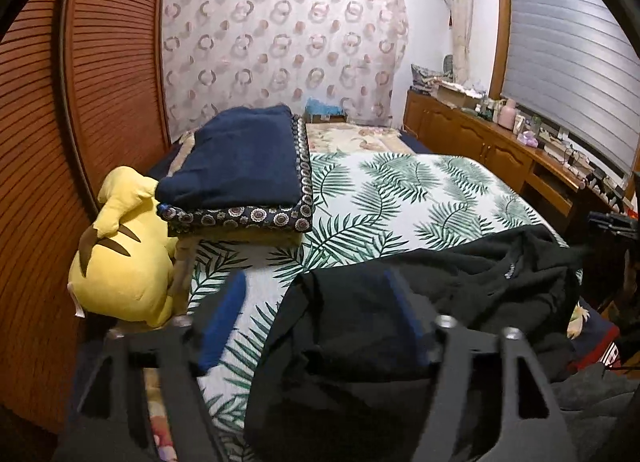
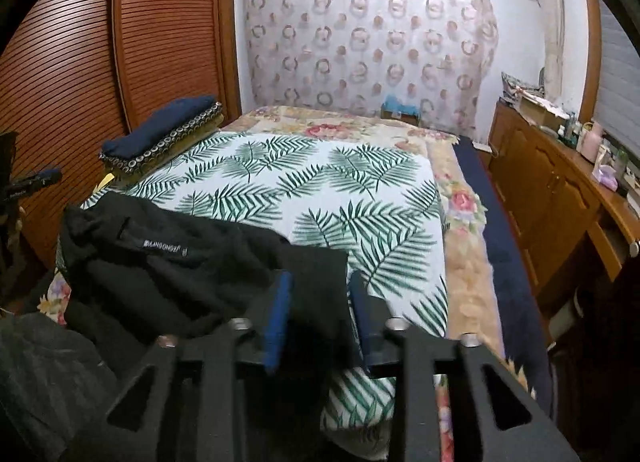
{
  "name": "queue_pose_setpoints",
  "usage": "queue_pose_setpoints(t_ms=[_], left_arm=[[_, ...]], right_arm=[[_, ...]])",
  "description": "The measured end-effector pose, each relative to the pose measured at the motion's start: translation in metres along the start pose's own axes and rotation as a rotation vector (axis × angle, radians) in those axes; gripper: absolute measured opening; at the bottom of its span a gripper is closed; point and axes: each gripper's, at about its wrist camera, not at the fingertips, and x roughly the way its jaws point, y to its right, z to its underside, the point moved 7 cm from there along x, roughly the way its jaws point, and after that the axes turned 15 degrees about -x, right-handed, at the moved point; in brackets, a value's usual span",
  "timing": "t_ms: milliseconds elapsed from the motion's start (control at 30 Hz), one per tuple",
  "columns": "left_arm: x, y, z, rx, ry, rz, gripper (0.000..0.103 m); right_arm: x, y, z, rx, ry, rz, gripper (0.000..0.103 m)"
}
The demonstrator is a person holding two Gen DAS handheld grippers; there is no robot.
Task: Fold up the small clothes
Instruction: 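Lift the black shirt with both tools and fold it over in half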
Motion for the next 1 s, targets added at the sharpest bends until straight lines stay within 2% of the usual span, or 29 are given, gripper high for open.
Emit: queue_pose_setpoints(t_ms=[33,167,433,600,700,867,1000], left_arm=[[0.006,-0.001,0.0,0.005,-0.009,-0.006,0.075],[0.027,-0.006,-0.005,0.02,-0.032,-0.035,0.075],[0.07,-0.015,-0.016,0.084,-0.112,-0.07,0.075],[0.095,-0.021,-0.012,0.107,-0.184,-0.091,0.075],[0.108,-0.02,-0.006,0.102,-0.237,-0.087,0.075],[0.118,-0.012,0.009,0.132,-0.285,-0.071,0.075],[0.122,-0.011,0.02,0.129,-0.322,-0.061,0.075]], right_arm=[[0.004,-0.001,-0.002,-0.007,-0.003,-0.001,0.046],[0.034,-0.001,-0.003,-0.018,-0.012,-0.002,0.049],[0.104,0.009,0.001,0.011,-0.091,-0.048,0.049],[0.122,0.012,0.007,0.024,-0.14,-0.074,0.049],[0.131,0.014,0.013,0.032,-0.188,-0.064,0.055],[0.137,0.02,0.014,0.05,-0.199,-0.07,0.064],[0.138,0.02,0.014,0.067,-0.191,-0.082,0.064]])
